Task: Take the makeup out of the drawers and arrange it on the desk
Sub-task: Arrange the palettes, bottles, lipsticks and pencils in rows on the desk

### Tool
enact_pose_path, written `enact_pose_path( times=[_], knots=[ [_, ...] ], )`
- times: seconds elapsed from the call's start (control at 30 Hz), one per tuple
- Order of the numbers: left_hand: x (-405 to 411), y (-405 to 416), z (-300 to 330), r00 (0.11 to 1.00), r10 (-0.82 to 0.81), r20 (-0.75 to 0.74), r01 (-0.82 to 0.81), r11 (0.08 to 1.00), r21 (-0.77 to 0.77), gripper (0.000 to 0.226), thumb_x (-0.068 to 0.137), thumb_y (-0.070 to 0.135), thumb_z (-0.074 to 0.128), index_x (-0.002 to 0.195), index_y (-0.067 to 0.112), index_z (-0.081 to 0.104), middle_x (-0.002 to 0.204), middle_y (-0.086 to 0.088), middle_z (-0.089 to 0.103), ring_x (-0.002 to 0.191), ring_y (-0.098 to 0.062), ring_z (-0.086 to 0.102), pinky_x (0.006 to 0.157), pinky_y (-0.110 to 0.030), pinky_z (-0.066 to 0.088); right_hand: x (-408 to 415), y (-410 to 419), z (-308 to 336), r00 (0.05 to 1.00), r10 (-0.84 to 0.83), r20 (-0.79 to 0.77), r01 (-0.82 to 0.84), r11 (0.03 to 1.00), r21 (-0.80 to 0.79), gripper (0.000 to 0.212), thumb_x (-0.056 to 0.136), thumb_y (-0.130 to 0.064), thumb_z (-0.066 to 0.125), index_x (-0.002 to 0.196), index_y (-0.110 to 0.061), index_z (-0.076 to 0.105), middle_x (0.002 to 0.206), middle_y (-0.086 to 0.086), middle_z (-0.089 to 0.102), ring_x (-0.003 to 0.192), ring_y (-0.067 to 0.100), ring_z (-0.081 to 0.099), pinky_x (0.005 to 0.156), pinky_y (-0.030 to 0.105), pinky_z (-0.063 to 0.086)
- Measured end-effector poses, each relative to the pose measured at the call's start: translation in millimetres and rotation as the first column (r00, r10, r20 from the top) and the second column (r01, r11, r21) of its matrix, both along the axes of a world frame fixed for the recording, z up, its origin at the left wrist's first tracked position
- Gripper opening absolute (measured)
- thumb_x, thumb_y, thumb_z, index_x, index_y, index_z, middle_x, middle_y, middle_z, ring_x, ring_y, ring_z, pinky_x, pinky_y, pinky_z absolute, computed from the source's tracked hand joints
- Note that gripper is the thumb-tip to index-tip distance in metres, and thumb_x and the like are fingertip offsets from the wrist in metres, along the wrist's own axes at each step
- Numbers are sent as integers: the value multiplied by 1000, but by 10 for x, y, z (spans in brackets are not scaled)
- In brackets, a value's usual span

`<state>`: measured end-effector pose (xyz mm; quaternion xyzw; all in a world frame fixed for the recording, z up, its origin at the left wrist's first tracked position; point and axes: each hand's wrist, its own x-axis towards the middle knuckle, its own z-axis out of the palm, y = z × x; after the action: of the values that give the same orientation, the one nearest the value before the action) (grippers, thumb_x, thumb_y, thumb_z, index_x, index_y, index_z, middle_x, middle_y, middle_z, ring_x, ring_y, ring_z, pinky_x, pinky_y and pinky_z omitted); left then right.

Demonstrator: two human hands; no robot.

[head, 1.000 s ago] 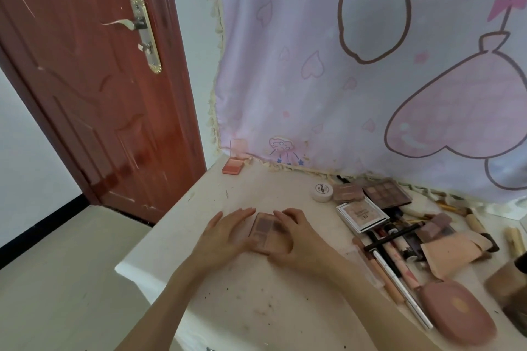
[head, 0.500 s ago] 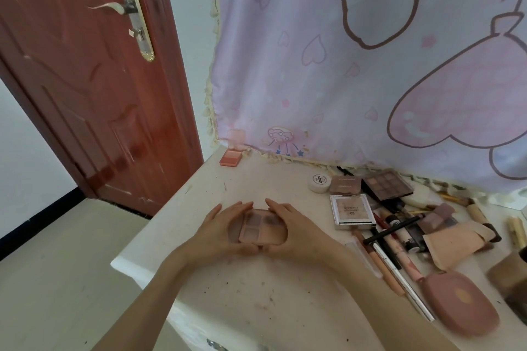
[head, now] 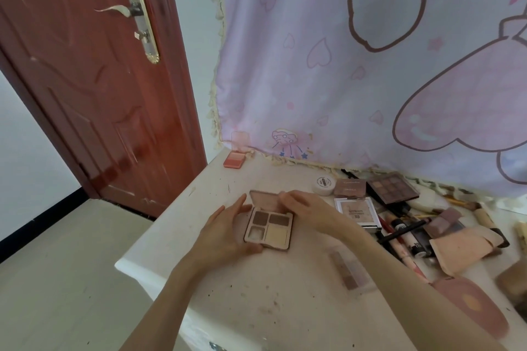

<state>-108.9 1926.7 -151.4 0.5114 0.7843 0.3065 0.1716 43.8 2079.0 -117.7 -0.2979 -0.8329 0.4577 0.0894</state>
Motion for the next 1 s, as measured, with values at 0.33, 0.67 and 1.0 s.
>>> enact_pose_path(
  times=[0.33, 0.67, 1.0],
  knots=[
    [-130, 330, -180, 935, 309, -174, -280, 944, 174, 53, 75, 55, 62, 123, 32, 53, 125, 13, 54, 120, -7, 41, 103, -26, 19, -447, 218, -49, 923, -349, -163, 342, 937, -71, 21, 97, -14, 38, 91, -10, 57, 97, 14, 68, 90, 22, 65, 90, 35, 48],
    [-422, 701, -194, 876, 405, -261, -378, 914, 148, 45, 79, 62, 54, 114, 34, 58, 119, 9, 48, 118, -13, 35, 101, -29, 16, -892, 648, -104, 831, -510, -223, 488, 860, -149, 20, 94, -13, 48, 81, -11, 63, 75, 10, 65, 81, 32, 65, 85, 53, 50],
    [-595, 909, -217, 839, 490, -236, -469, 872, 143, 46, 79, 59, 56, 113, 27, 57, 118, 5, 49, 116, -17, 36, 101, -31, 22, -1238, 828, -148, 831, -503, -238, 534, 842, 82, 23, 91, -10, 50, 86, 4, 68, 89, 20, 68, 80, 30, 60, 71, 30, 40]
  ],
)
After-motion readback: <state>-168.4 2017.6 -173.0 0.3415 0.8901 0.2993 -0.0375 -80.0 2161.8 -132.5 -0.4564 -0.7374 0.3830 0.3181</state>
